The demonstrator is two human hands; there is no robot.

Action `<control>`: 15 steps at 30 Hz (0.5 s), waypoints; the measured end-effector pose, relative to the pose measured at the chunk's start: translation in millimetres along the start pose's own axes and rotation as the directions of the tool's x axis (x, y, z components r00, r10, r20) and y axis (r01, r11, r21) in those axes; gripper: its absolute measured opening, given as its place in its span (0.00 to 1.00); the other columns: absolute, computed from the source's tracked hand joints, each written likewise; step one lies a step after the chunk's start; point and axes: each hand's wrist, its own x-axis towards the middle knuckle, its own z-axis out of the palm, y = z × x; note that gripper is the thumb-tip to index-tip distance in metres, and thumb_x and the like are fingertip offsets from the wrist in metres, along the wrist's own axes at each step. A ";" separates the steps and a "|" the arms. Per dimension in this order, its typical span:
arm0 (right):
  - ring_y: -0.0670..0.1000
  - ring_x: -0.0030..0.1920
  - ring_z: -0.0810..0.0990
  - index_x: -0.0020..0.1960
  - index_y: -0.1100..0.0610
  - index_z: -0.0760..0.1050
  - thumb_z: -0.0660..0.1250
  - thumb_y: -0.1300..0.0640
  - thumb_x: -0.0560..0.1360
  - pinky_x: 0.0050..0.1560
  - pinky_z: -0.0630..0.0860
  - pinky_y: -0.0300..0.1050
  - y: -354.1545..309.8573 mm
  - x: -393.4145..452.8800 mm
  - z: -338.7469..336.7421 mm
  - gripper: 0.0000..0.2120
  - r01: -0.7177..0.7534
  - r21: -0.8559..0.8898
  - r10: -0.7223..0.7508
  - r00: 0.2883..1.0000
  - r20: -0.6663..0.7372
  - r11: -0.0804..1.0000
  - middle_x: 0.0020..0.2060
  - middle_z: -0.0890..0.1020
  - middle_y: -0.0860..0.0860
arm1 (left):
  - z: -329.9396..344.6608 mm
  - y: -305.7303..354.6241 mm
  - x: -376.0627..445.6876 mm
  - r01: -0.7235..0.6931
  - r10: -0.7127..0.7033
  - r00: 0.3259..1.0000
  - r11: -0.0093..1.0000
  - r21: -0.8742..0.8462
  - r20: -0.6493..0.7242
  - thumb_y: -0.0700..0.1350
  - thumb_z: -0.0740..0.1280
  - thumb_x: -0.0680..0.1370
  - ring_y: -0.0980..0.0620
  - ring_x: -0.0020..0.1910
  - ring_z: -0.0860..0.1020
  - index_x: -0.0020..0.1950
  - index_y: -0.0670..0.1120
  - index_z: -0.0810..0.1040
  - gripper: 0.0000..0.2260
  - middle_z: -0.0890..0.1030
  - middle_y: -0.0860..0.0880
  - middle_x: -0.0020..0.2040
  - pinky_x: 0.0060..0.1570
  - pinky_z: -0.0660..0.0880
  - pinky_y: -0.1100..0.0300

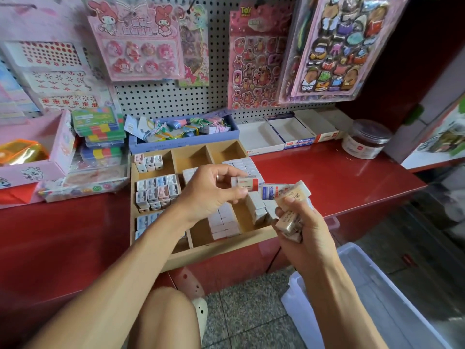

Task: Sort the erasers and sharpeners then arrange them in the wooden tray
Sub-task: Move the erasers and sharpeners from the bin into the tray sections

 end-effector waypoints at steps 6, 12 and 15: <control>0.44 0.32 0.75 0.44 0.56 0.77 0.76 0.64 0.59 0.34 0.69 0.38 -6.8 -3.6 -19.6 0.16 -0.034 -0.040 0.026 0.984 -0.174 0.999 0.33 0.78 0.50 | -19.6 -11.4 -4.2 0.032 0.003 0.992 0.958 0.284 -0.124 0.40 0.77 0.68 0.52 0.38 0.79 0.44 0.50 0.80 0.10 0.83 0.52 0.39 0.45 0.79 0.50; 0.45 0.32 0.75 0.44 0.56 0.77 0.75 0.65 0.60 0.32 0.68 0.37 -0.4 -8.4 -18.1 0.14 -0.036 -0.002 0.036 0.995 -0.094 0.999 0.35 0.79 0.50 | -54.1 -11.2 -15.8 0.123 0.004 0.979 0.788 0.603 -0.205 0.38 0.73 0.70 0.55 0.35 0.78 0.43 0.50 0.80 0.08 0.81 0.52 0.39 0.41 0.77 0.59; 0.44 0.33 0.75 0.38 0.53 0.83 0.71 0.63 0.63 0.35 0.65 0.39 3.3 -9.8 -11.1 0.07 -0.041 -0.032 0.039 0.998 -0.058 0.999 0.35 0.81 0.49 | -59.8 -15.5 -18.2 0.129 -0.042 0.989 0.689 0.714 -0.139 0.38 0.74 0.70 0.59 0.37 0.76 0.44 0.48 0.79 0.08 0.80 0.53 0.42 0.38 0.74 0.62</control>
